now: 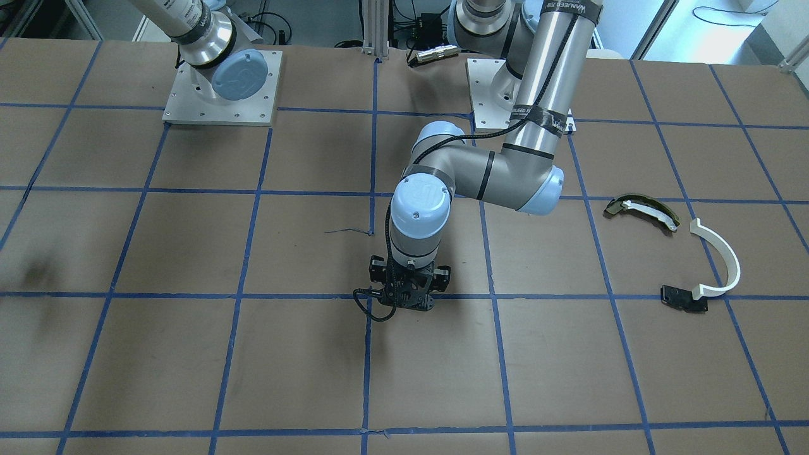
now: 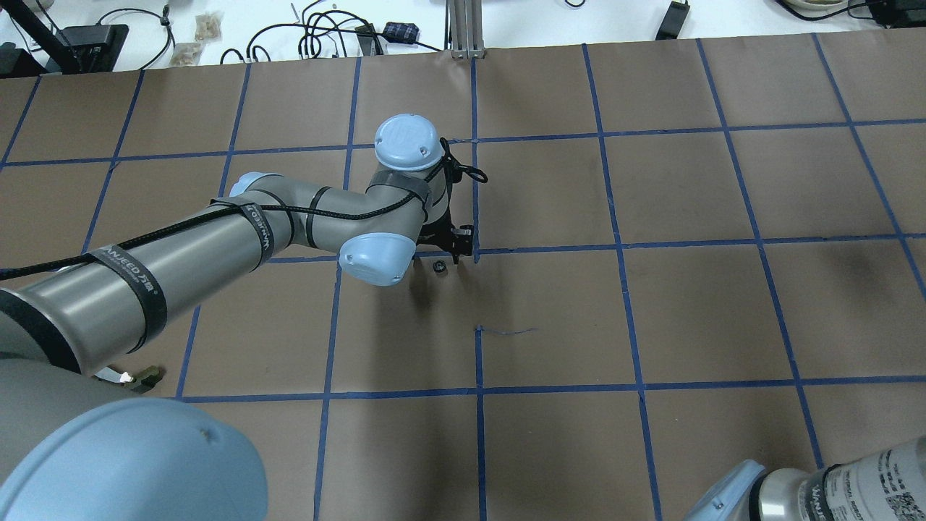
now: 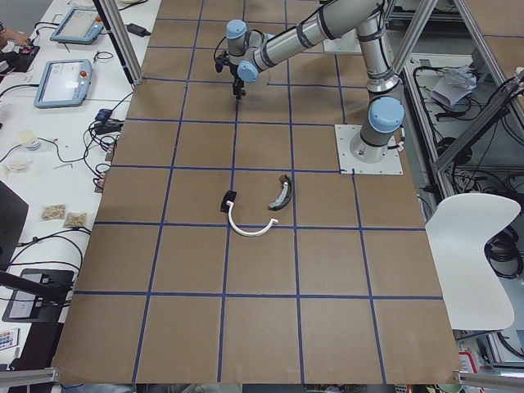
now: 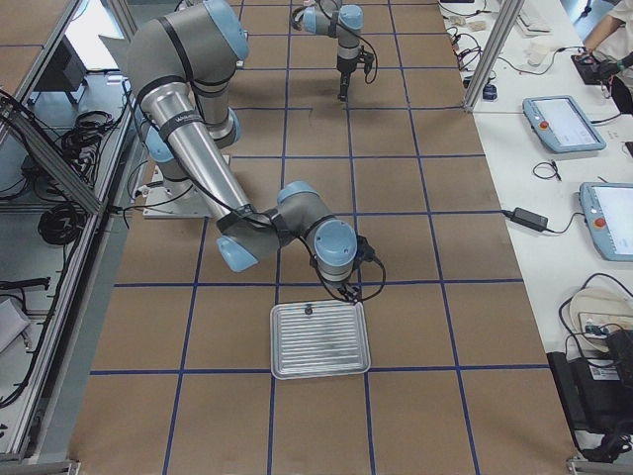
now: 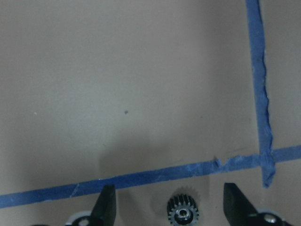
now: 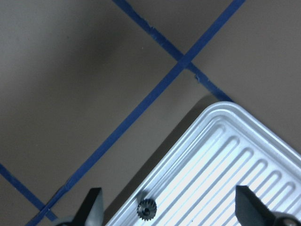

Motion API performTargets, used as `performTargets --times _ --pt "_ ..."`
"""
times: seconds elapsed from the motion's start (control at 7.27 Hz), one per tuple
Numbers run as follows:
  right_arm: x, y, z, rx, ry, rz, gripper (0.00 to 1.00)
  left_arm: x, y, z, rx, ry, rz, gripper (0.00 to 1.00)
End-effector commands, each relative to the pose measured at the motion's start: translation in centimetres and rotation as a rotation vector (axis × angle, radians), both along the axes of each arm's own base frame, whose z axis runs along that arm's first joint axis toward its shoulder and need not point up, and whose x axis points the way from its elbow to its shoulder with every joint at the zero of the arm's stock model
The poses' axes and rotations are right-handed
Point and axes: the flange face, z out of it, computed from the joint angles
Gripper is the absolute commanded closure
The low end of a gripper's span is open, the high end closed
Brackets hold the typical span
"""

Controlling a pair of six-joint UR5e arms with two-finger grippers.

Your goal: Place bearing gear from tray to pile

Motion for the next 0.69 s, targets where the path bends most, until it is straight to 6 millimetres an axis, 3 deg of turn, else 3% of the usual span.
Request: performTargets --times 0.0,0.14,0.28,0.55 --pt "-0.5 1.1 -1.3 0.022 0.001 0.182 0.00 0.0 0.1 -0.2 0.002 -0.005 -0.001 0.77" --pt "-0.1 1.4 -1.9 0.007 -0.010 0.375 0.00 -0.1 0.3 -0.2 0.004 -0.006 -0.002 0.93" --pt "-0.6 2.0 -2.3 0.001 -0.015 0.495 0.00 -0.1 0.5 -0.4 0.010 -0.006 -0.004 1.00" --pt "-3.0 3.8 -6.7 -0.020 -0.066 0.620 0.01 -0.1 0.0 1.1 -0.009 0.006 -0.008 1.00"
